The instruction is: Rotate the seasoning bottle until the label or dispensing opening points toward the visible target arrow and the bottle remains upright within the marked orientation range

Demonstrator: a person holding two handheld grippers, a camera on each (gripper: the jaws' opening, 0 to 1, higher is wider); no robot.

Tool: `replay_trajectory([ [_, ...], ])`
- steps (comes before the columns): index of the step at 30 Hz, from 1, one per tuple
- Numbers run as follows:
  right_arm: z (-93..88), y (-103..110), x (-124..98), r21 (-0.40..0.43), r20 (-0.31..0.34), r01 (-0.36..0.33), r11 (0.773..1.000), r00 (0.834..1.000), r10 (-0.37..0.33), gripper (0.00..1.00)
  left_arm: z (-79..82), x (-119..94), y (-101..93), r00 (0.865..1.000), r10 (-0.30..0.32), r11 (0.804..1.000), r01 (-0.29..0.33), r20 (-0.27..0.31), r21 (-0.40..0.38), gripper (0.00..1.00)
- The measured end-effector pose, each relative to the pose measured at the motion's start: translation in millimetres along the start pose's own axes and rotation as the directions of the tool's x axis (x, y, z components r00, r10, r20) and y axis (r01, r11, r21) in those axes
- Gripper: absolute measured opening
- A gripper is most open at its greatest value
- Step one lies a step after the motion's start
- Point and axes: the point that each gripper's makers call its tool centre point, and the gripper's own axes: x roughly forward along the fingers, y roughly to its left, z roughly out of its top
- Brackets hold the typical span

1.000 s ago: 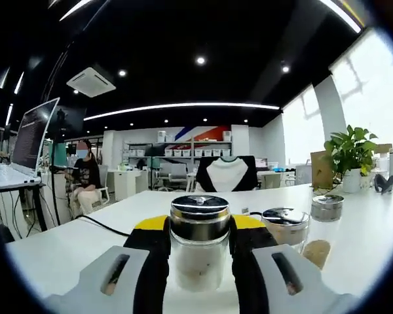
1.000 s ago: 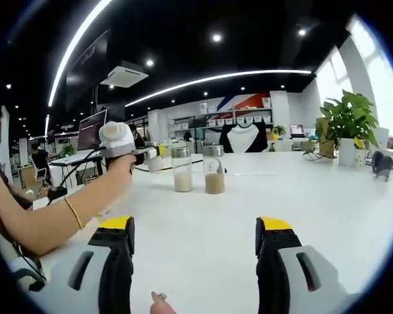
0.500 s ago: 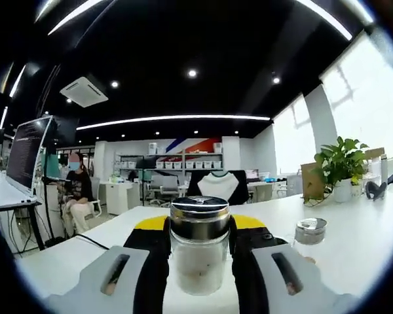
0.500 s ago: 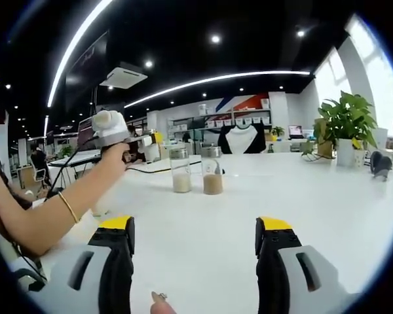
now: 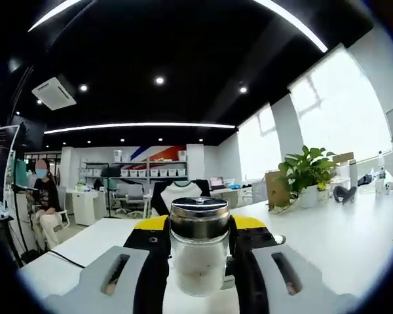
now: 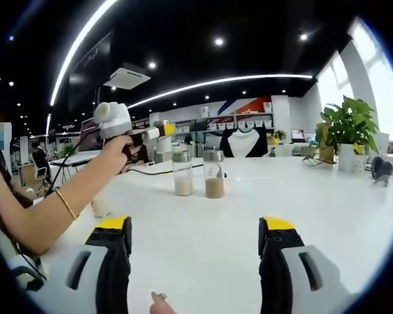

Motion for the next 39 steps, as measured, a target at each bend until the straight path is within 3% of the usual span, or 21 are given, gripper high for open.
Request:
replay_trajectory([
  [4, 2.7, 2, -1, -0.012, 0.007, -0.015, 1.000, 1.000, 0.015, 0.88, 7.1, 3, -13.9, 0.999, -0.050, 0.997, 0.049, 0.010, 0.056, 0.36],
  [7, 5.5, 3, -2, -0.003, 0.018, -0.030, 1.000, 0.999, 0.030, 0.90, 10.4, 5, -27.6, 0.992, -0.124, 0.992, 0.124, 0.031, 0.006, 0.36],
  [12, 6.8, 3, -4, -0.007, 0.011, -0.052, 0.999, 0.999, 0.052, 0.88, 0.8, 3, -45.6, 0.979, -0.204, 0.978, 0.204, -0.002, 0.029, 0.36],
  [16, 11.9, 5, -6, -0.015, 0.016, -0.077, 0.997, 0.997, 0.078, 0.87, -6.3, -11, -70.9, 0.967, -0.251, 0.966, 0.253, -0.041, 0.050, 0.36],
  [18, 15.0, 6, -8, -0.019, 0.021, -0.086, 0.996, 0.996, 0.087, 0.86, -12.4, -19, -86.4, 0.957, -0.283, 0.955, 0.287, -0.065, 0.077, 0.36],
  [23, 19.8, 7, -9, -0.035, 0.030, -0.102, 0.994, 0.994, 0.103, 0.86, -20.2, -33, -112.0, 0.930, -0.364, 0.931, 0.365, -0.056, 0.021, 0.36],
  [26, 22.2, 9, -10, -0.032, 0.039, -0.115, 0.993, 0.992, 0.116, 0.84, -23.9, -47, -129.3, 0.899, -0.436, 0.900, 0.434, -0.038, -0.042, 0.36],
  [31, 21.9, 12, -8, -0.039, 0.036, -0.121, 0.992, 0.992, 0.122, 0.83, -32.6, -61, -142.5, 0.877, -0.476, 0.879, 0.476, -0.061, -0.025, 0.36],
  [33, 21.6, 14, -7, -0.041, 0.032, -0.127, 0.991, 0.991, 0.128, 0.83, -38.1, -66, -149.7, 0.855, -0.512, 0.858, 0.514, -0.085, 0.000, 0.36],
  [35, 21.8, 16, -7, -0.043, 0.032, -0.131, 0.990, 0.991, 0.133, 0.81, -42.4, -67, -152.2, 0.853, -0.511, 0.857, 0.515, -0.102, 0.012, 0.36],
  [39, 23.6, 18, -6, -0.048, 0.038, -0.133, 0.990, 0.990, 0.135, 0.81, -46.6, -72, -159.9, 0.832, -0.543, 0.836, 0.548, -0.113, 0.011, 0.36],
])
